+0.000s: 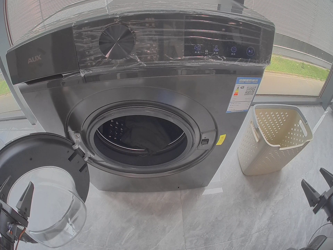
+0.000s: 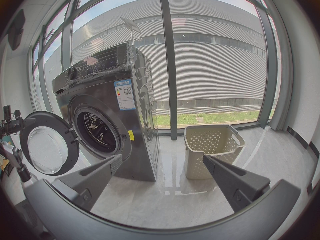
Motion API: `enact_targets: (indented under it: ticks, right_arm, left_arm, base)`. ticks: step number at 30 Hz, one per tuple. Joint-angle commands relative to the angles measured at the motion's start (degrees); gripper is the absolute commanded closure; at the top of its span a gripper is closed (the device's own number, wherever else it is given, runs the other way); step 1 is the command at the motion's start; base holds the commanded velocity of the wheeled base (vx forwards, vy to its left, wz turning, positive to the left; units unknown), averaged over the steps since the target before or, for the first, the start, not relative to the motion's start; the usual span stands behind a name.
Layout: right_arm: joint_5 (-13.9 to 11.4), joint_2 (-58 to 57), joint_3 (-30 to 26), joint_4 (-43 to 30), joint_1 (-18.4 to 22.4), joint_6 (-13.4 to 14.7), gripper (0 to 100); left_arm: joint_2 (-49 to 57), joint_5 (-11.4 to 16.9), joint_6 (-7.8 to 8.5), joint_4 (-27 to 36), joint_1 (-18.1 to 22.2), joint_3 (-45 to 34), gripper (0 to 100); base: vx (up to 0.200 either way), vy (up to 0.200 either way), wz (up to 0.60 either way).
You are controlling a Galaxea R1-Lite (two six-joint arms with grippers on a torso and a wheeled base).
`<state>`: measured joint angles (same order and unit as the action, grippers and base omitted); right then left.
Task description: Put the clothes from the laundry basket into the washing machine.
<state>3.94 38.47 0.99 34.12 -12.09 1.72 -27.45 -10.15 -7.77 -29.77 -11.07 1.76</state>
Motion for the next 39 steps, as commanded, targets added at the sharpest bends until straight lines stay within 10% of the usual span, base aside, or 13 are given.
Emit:
enact_targets:
  ticks: [1,9,15,19,28,32,39]
  right_arm:
    - [-3.6,-35.7,-1.0,-29.1,8.8,-0.7,0]
    - [-2.5,-38.5,-0.2,-32.5,12.5,2.9,0]
    - [-4.4,-38.5,-0.2,-32.5,12.5,2.1,0]
    - [-4.2,-38.5,-0.3,-31.9,12.4,2.9,0]
    - [-1.2,-38.5,-0.4,-31.8,12.4,2.2,0]
    - [-3.7,-38.5,-0.3,-32.2,12.4,2.1,0]
    - [-4.8,-38.5,-0.3,-32.0,12.4,2.7,0]
  left_arm:
    - [14.4,1.0,1.53,12.5,8.0,-1.8,0]
    - [27.5,4.1,0.29,26.3,11.0,-1.8,0]
    - [27.5,1.5,10.31,25.6,11.1,-1.8,0]
    - [27.5,2.3,7.15,25.8,10.9,-1.8,0]
    - [27.5,2.2,8.73,27.3,11.0,-1.7,0]
    - [27.5,7.2,6.62,27.5,11.1,-1.8,0]
    - [27.5,7.3,5.04,28.1,11.1,-1.8,0]
  base:
    - [0.0,0.0,0.0]
    - [0.0,0.0,0.0]
    - [0.0,0.0,0.0]
    - [0.0,0.0,0.0]
    - [0.0,0.0,0.0]
    - [0.0,0.0,0.0]
    - [-0.057,0.0,0.0]
